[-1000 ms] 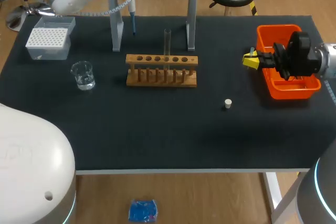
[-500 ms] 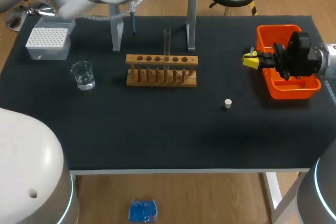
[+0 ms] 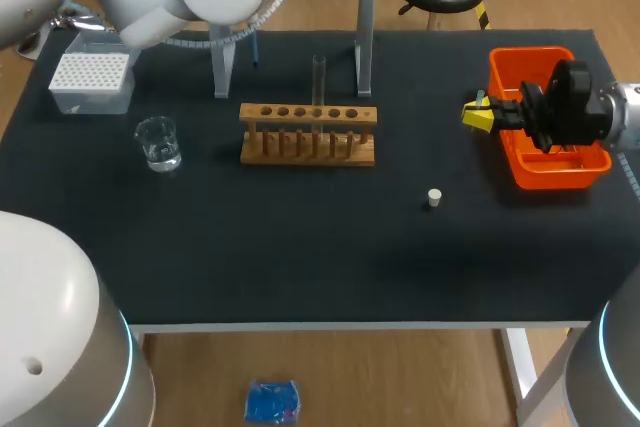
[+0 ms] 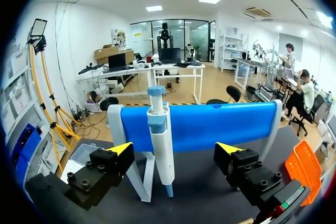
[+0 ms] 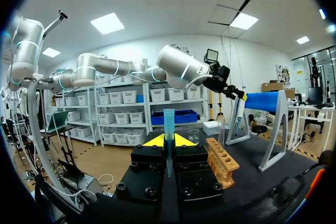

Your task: Invert the test tube, pick up the pipette, mount the tip to pipette, aspirate from beaker and dispense into the tube, eject the tip, return the pipette, and cap with the stopper.

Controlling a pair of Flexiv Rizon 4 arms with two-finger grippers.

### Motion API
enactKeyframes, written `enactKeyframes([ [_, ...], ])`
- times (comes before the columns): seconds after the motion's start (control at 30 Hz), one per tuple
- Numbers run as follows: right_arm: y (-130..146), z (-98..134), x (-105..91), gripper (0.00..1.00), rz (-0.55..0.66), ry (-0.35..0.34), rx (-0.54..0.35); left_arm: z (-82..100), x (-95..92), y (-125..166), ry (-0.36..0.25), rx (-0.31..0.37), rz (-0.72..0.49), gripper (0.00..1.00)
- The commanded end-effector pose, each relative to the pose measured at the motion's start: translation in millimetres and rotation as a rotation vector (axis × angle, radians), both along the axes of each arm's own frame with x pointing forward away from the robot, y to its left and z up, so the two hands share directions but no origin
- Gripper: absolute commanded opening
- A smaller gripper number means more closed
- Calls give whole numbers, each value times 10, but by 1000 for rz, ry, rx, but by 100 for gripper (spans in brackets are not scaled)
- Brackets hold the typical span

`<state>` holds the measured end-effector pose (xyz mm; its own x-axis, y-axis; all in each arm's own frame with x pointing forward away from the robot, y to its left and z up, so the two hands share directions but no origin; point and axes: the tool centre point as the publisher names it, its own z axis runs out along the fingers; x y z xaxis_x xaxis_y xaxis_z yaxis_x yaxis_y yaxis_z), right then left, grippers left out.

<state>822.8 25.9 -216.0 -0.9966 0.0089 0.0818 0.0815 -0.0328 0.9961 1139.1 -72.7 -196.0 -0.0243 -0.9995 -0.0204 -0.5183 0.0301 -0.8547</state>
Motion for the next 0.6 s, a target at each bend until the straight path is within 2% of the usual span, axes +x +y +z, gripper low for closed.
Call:
enactKeyframes([
  [0.03,-7,-2,-1,0,1,0,0,-50,62,-14,-7,-7,4,100],
  [0.6,-7,-2,-1,0,1,0,0,-81,225,21,-39,8,3,100],
])
